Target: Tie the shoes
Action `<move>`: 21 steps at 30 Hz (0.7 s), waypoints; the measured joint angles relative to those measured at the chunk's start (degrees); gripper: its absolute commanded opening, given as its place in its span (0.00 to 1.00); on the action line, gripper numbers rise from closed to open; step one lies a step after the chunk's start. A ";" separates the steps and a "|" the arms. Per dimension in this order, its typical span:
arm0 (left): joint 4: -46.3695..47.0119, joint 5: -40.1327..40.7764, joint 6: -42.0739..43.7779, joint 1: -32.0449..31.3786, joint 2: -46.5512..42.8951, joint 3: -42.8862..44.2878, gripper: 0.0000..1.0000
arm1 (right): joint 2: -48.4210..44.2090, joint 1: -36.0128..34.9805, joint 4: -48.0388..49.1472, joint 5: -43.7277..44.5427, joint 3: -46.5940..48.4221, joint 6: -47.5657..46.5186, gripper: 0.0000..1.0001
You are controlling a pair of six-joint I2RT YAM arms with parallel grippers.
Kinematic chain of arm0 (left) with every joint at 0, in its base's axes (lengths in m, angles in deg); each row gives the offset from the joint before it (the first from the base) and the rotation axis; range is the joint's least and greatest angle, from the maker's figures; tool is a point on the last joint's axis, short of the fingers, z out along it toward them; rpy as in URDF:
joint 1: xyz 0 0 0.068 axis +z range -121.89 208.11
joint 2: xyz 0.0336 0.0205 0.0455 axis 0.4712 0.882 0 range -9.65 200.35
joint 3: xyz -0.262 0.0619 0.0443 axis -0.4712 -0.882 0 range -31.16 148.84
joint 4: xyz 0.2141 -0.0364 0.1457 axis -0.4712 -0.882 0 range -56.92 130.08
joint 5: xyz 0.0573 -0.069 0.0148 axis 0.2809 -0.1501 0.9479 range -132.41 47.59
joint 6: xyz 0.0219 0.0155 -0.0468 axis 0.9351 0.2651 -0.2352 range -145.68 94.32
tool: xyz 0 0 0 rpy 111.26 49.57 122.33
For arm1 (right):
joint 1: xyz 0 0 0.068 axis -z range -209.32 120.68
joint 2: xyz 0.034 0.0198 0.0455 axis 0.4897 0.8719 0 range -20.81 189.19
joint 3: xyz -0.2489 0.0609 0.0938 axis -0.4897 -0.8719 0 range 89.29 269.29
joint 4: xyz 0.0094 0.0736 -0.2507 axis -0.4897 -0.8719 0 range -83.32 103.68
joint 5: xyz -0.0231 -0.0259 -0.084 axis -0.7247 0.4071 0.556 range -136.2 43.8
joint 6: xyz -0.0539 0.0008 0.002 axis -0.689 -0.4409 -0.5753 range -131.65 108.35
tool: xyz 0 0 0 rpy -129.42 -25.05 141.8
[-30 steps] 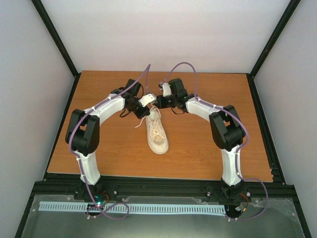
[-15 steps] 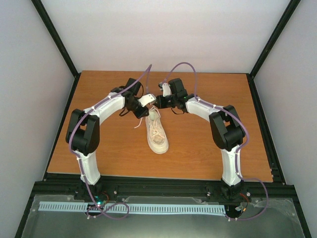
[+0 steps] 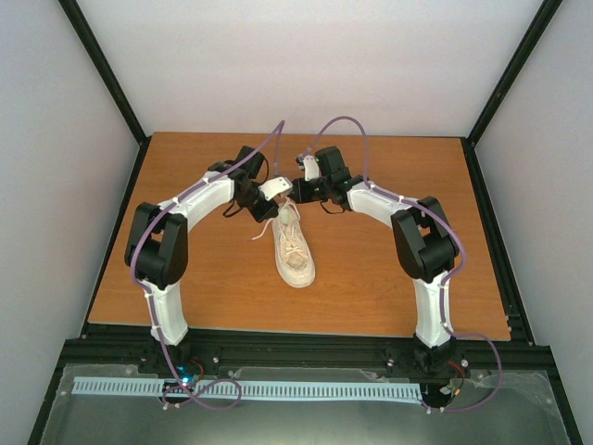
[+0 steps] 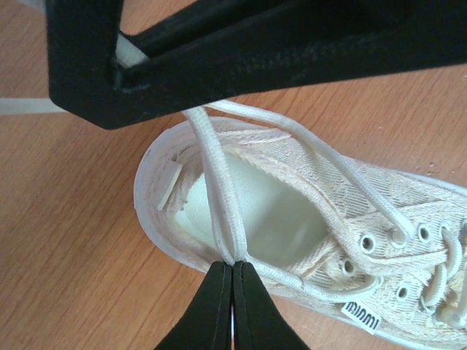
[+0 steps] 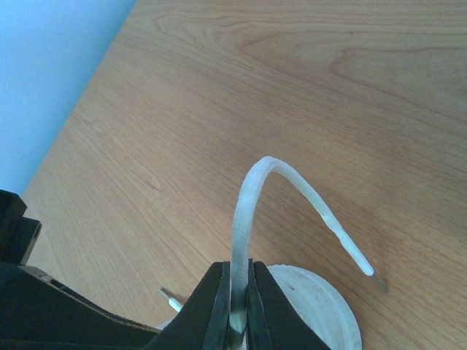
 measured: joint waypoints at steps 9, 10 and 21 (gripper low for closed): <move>-0.11 -2.14 0.09 0.00 -2.54 -0.04 0.01 | 0.00 0.00 -0.20 -2.12 0.15 -0.44 0.08; -0.13 -2.36 0.13 0.00 -2.73 -0.04 0.01 | 0.00 0.00 -0.20 -2.78 0.37 -0.42 0.08; -0.33 -3.96 0.70 0.00 -4.87 -0.11 0.01 | 1.20 0.00 -0.42 -7.17 5.01 -0.13 0.17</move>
